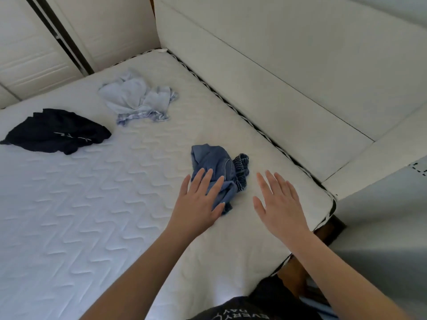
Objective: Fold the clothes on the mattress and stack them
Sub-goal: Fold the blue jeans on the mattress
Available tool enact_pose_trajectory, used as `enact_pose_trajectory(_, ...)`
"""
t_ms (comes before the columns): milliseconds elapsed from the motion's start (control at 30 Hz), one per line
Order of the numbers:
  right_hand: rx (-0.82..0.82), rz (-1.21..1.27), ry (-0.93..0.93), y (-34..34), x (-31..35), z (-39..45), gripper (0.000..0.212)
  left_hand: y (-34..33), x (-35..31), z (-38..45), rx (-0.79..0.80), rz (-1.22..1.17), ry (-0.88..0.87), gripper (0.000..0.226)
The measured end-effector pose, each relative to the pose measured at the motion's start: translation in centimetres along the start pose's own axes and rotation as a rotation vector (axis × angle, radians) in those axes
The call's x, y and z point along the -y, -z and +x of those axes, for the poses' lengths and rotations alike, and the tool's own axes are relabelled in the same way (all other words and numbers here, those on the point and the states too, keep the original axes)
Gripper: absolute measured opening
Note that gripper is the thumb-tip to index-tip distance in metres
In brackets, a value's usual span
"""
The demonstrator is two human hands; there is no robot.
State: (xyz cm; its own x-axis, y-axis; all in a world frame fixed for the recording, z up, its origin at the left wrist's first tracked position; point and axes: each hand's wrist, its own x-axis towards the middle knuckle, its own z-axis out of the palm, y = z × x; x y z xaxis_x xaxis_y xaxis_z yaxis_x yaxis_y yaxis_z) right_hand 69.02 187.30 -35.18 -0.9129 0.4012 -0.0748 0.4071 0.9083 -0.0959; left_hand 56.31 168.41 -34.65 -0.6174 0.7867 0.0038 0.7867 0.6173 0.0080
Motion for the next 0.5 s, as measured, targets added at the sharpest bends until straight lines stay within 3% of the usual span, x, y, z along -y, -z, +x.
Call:
enact_pose_trajectory(267, 0.113, 0.008, 0.264, -3.4, -7.8, 14.1, 0.067, -5.7, -4.7, 9.8, 0.169, -0.024, 0.239, 0.071)
enact_pose_trajectory(500, 0.246, -0.041, 0.331, -11.1, -11.1, 22.5, 0.072, -14.5, -5.6, 14.9, 0.384, -0.033, 0.297, 0.083)
